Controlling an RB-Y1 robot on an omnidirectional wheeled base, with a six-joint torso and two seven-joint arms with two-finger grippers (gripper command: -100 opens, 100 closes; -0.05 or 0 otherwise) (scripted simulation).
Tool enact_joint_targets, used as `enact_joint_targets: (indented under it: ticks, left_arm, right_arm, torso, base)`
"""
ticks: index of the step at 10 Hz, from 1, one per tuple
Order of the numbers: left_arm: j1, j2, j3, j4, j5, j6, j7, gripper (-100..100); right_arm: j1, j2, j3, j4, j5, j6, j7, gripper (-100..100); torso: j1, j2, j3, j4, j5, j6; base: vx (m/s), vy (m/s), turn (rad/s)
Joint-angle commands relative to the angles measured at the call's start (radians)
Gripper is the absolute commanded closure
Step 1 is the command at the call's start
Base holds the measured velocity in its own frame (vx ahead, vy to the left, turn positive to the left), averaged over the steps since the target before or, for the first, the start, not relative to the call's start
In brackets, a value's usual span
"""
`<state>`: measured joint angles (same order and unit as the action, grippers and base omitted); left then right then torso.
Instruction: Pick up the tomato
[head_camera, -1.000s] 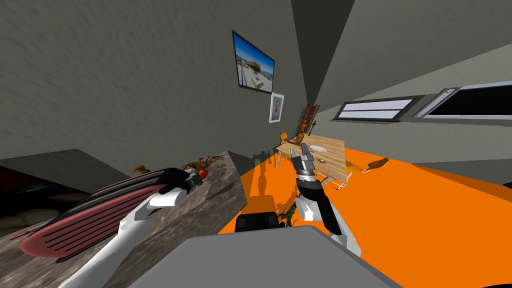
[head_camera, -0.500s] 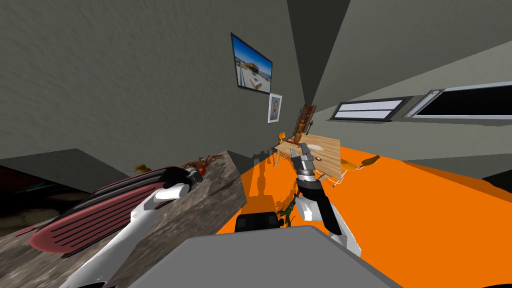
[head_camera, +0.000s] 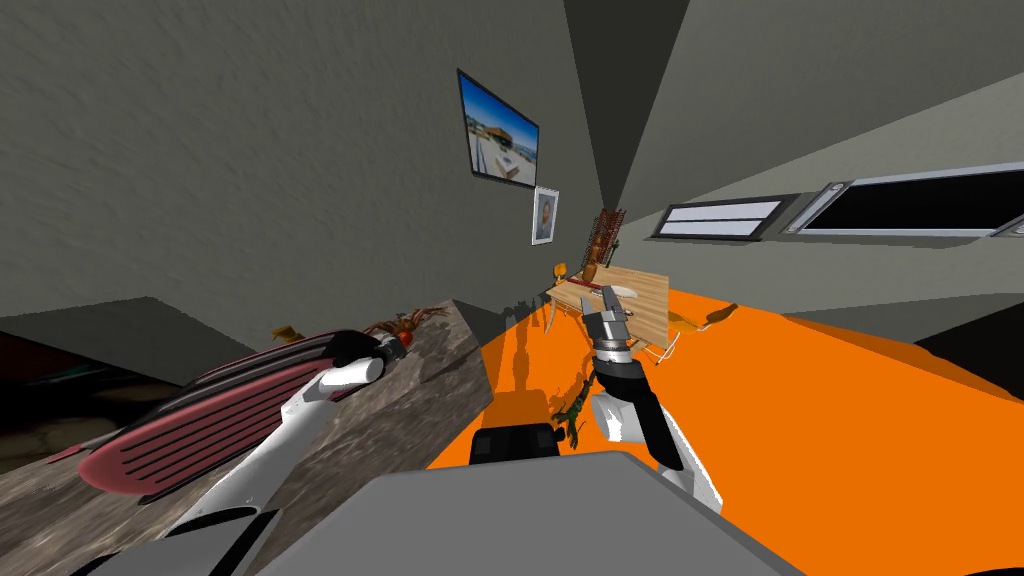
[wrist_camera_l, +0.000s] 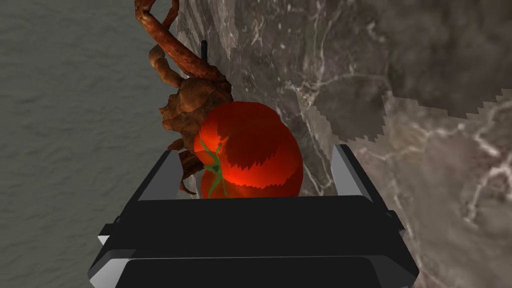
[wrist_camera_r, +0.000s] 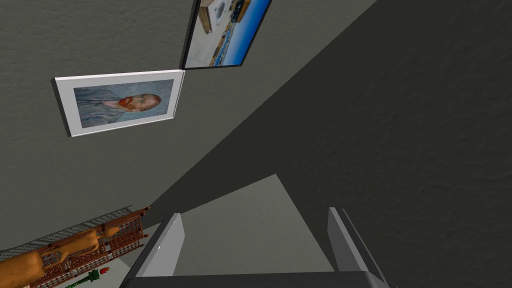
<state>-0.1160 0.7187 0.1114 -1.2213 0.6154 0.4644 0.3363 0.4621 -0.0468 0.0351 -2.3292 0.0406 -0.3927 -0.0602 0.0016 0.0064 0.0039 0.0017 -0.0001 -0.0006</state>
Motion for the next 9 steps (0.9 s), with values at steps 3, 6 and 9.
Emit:
enact_joint_targets:
  ticks: [3,6,9]
  left_arm:
    - [-0.078,-0.016,0.003,0.104,0.02,-0.023,-0.056,-100]
    - [-0.137,-0.016,0.003,0.198,0.02,-0.023,-0.068,-100]
    - [-0.213,-0.026,0.003,0.282,0.045,-0.047,-0.129,-100]
  right_arm:
    - [0.0,0.0,0.0,0.0,0.0,0.0,0.0,0]
    - [0.0,0.0,0.0,0.0,0.0,0.0,0.0,0]
    - [0.0,0.0,0.0,0.0,0.0,0.0,0.0,0]
  torso:
    - [-0.001,-0.005,-0.003,-0.001,0.0,0.0]
    - [-0.001,-0.003,-0.001,0.0,0.0,0.0]
    - [-0.001,-0.003,-0.002,-0.001,0.0,0.001]
  base:
    - [-0.046,0.001,-0.029]
    - [-0.056,-0.006,-0.035]
    - [-0.059,0.004,-0.069]
